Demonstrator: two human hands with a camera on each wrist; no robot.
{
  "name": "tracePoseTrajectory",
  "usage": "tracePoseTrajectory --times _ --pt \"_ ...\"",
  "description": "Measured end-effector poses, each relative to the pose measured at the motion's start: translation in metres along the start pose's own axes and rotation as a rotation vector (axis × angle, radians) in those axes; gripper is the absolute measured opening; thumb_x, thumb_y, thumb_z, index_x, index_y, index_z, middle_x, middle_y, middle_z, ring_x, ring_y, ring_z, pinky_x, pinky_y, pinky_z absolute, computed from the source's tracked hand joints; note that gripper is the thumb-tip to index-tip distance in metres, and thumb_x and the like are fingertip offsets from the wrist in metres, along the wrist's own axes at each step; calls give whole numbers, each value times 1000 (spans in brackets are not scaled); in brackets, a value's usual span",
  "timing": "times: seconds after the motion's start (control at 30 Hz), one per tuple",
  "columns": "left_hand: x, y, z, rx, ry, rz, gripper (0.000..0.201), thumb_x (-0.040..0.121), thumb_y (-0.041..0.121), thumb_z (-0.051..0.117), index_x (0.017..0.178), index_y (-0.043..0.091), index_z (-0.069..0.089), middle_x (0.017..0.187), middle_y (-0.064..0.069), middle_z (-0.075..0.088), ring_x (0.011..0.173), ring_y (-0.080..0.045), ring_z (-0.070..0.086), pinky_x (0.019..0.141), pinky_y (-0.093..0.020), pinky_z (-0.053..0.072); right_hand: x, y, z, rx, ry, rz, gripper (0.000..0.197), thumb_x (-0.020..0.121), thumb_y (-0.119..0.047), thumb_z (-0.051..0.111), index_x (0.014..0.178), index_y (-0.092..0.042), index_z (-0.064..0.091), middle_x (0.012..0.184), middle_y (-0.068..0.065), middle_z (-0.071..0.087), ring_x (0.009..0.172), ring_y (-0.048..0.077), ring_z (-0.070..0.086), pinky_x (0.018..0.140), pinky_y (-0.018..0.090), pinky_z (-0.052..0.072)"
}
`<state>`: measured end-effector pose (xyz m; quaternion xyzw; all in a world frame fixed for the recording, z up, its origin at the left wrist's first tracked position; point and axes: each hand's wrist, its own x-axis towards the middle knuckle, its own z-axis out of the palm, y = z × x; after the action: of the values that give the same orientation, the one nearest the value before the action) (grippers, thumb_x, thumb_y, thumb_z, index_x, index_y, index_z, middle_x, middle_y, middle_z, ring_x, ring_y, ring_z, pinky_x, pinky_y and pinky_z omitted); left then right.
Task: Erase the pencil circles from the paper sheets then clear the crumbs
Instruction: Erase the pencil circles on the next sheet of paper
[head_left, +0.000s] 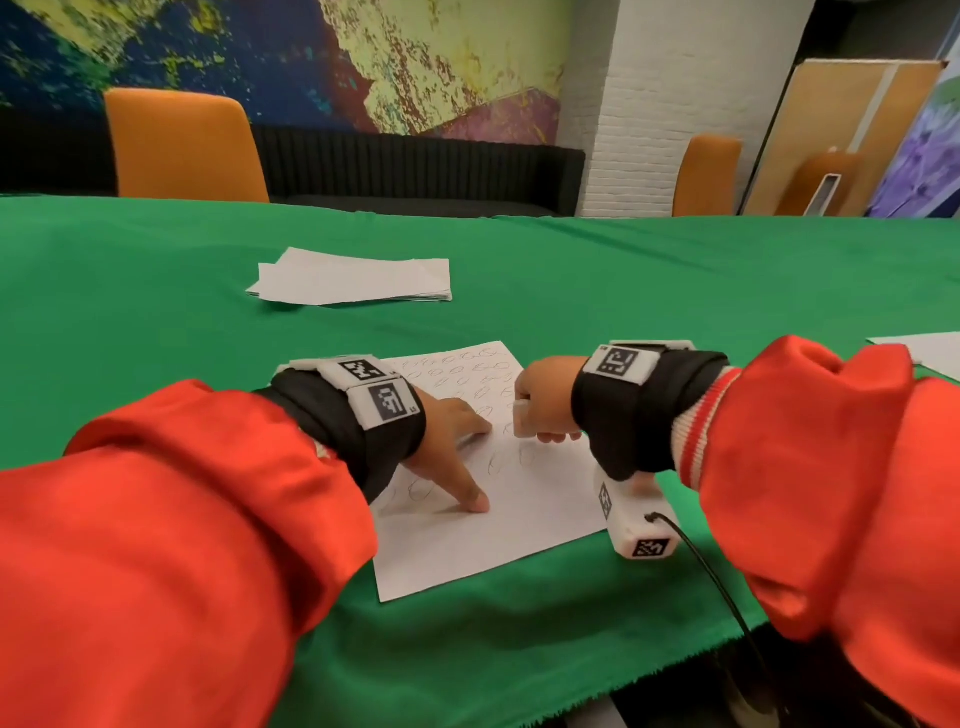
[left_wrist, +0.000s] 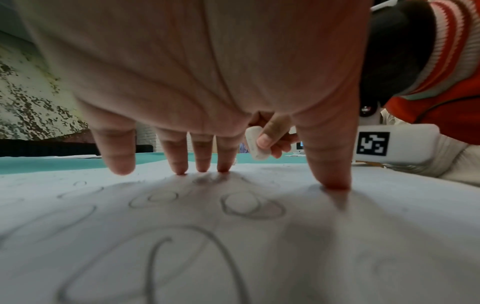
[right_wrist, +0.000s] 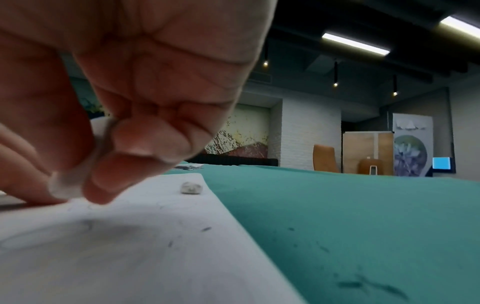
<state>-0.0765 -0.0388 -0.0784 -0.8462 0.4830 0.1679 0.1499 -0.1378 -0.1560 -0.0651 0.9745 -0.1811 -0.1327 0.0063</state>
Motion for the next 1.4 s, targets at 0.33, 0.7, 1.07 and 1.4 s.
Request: tracePoseTrajectory --times 0.33,0.7,1.07,1.4 --pt "1 2 0 3 19 65 81 88 54 55 151 25 13 157 10 14 142 -14 21 112 -33 21 2 -7 7 -193 -140 -117 19 91 -20 50 102 -12 62 87 0 62 65 13 52 50 17 34" --pt "0 1 0 -6 5 74 82 88 53 55 152 24 11 158 9 10 143 -13 17 113 -34 18 7 -5 5 -221 -136 -158 14 89 -20 52 75 -18 53 81 -1 60 77 16 53 54 18 35" --pt "3 0 1 3 -10 66 83 88 54 55 152 27 10 158 11 8 143 -13 18 113 -35 18 12 -9 -2 -199 -141 -137 15 87 -21 55 94 -12 66 64 -6 54 60 11 51 51 17 37" --pt "1 3 1 16 -15 61 82 90 52 52 153 26 6 159 10 3 144 -13 12 114 -35 16 11 -9 -4 -235 -154 -109 18 89 -22 54 99 -12 66 67 -6 55 59 10 49 51 16 35"
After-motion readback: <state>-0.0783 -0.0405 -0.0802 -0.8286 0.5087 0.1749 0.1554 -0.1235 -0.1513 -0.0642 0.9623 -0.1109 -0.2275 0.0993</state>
